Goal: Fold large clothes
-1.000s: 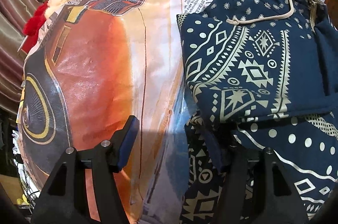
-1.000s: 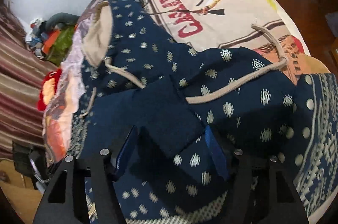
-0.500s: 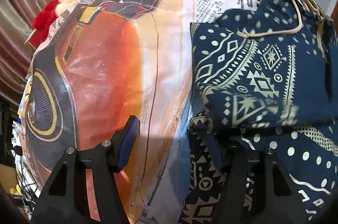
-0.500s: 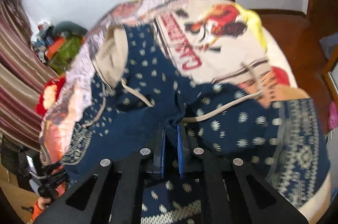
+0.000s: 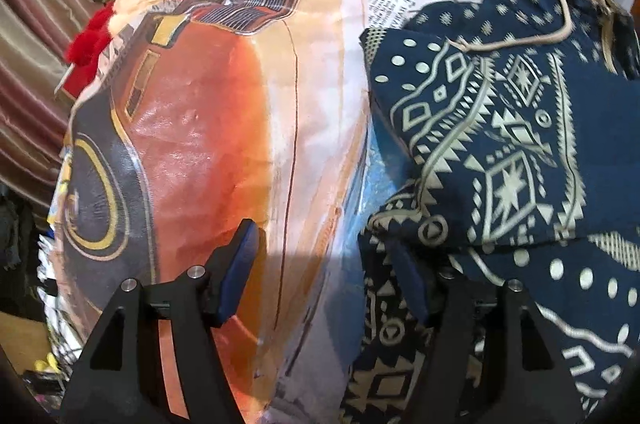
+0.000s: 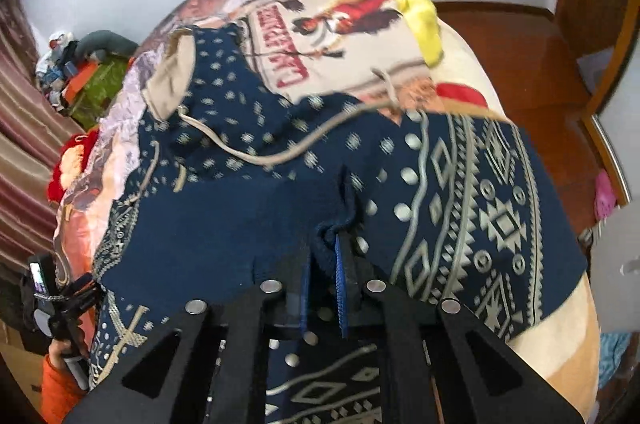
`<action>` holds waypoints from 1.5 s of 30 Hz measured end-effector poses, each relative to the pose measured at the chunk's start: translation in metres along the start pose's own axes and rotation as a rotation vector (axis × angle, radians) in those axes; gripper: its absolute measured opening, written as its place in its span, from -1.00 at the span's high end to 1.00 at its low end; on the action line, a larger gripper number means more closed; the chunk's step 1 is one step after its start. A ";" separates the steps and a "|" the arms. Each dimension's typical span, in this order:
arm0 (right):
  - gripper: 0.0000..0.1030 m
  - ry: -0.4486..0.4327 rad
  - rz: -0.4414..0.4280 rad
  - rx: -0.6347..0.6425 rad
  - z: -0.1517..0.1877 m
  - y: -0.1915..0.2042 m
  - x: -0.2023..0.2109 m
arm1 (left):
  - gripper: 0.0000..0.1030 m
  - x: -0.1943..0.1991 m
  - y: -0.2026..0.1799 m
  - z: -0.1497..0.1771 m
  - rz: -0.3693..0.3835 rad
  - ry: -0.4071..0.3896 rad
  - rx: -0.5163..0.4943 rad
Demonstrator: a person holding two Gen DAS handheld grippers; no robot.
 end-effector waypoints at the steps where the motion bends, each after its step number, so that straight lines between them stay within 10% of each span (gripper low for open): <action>1: 0.85 0.013 -0.008 -0.006 0.002 -0.001 -0.001 | -0.28 0.002 0.000 0.002 -0.010 -0.002 -0.014; 10: 0.60 0.076 0.021 0.040 0.024 -0.005 0.005 | -0.28 0.055 -0.010 0.012 -0.041 -0.074 -0.164; 16: -0.27 -0.017 0.036 0.077 0.029 -0.009 0.039 | -0.29 0.112 -0.035 -0.005 -0.024 -0.179 -0.217; 25: -0.33 -0.103 0.008 -0.016 0.028 -0.066 0.088 | -0.38 0.161 -0.117 -0.047 0.132 -0.255 -0.240; 33: -0.34 -0.044 -0.066 -0.257 0.038 -0.159 0.080 | -0.38 0.135 -0.198 -0.065 0.311 -0.106 -0.276; 45: -0.34 0.053 -0.260 -0.497 0.039 -0.211 0.007 | -0.38 0.091 -0.248 -0.061 0.372 0.052 -0.308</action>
Point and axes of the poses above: each gripper's, at about its wrist camera, not at the fingertips, and x roughly against the way its jaws point, y to its left, z to its underside, the point moved 9 cm from there along -x, roughly the way its jaws point, and after that the axes turned 13 degrees about y, right-handed, at the moved point
